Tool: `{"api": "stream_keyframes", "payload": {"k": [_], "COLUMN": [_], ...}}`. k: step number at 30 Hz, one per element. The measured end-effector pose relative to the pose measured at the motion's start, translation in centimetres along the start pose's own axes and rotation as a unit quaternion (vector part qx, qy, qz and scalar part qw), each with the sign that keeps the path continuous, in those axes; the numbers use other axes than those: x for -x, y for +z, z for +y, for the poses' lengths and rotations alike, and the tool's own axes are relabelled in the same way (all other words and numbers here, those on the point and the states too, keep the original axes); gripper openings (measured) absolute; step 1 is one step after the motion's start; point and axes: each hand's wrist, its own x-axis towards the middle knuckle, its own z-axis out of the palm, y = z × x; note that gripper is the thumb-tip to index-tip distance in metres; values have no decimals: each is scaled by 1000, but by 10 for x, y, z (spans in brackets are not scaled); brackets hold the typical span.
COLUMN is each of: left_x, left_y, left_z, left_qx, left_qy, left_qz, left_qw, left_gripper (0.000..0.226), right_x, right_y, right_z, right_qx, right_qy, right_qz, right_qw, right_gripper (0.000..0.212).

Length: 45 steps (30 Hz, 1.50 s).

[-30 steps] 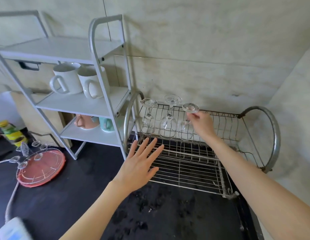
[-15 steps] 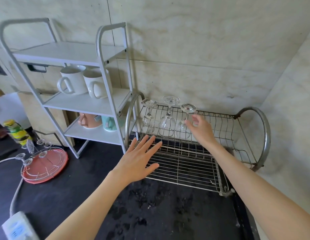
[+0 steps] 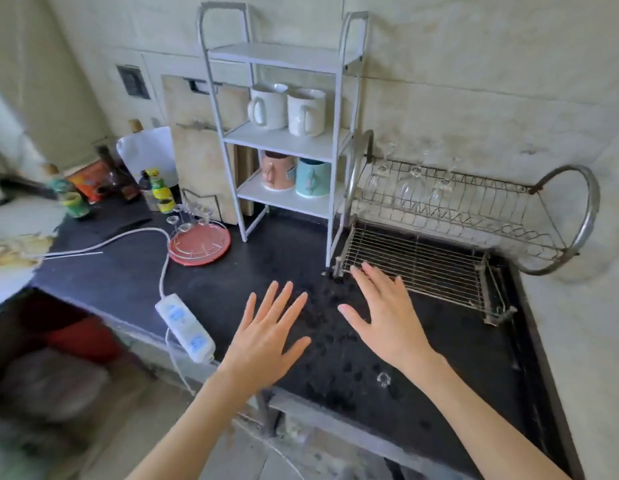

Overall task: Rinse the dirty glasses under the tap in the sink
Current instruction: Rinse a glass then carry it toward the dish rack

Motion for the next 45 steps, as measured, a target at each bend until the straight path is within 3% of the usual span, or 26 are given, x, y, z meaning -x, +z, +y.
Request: {"api": "stream_keyframes", "payload": {"k": [9,14,17,21,25,27,30,34,45], "left_x": [189,278,312,330,333,333,330,324,299], "left_y": [-22,-28,-29,-34,-42,-45,-48,-43,-37], "left_z": [-83,-143,-189,-258,-327,-356,-396,-451,-656], "left_qx": [11,13,12,-17,1,7,30,53,88], "left_qy": [-165,-299,-356,-413,-475,-499,-533,-555,-502], "left_qz": [-43,-65,-66,-44,17,47,24,4,-27], "left_qw": [985,952,932,910,880,865,845,830,860], "left_gripper": [61,58,61,65,76,74,71,86,94], "right_x": [55,52,33,-17,-80,-108,-143,-187,-324], "right_y": [68,108,133,162,187,195,209,228,298], "right_z": [-175,-285,-340,-411,-480,-509,-544,-588,-705], "right_qx": [-41,-91,-85,-82,-80,-85,-93,-96,-95], "right_qy": [-163,-267,-320,-366,-400,-412,-420,-419,-310], "right_qz": [-93,-136,-164,-167,-174,-180,-197,-215,-235], "right_qw": [981,950,929,912,896,889,881,877,916], "right_gripper": [82,97,102,86,87,85,68,64,65]}}
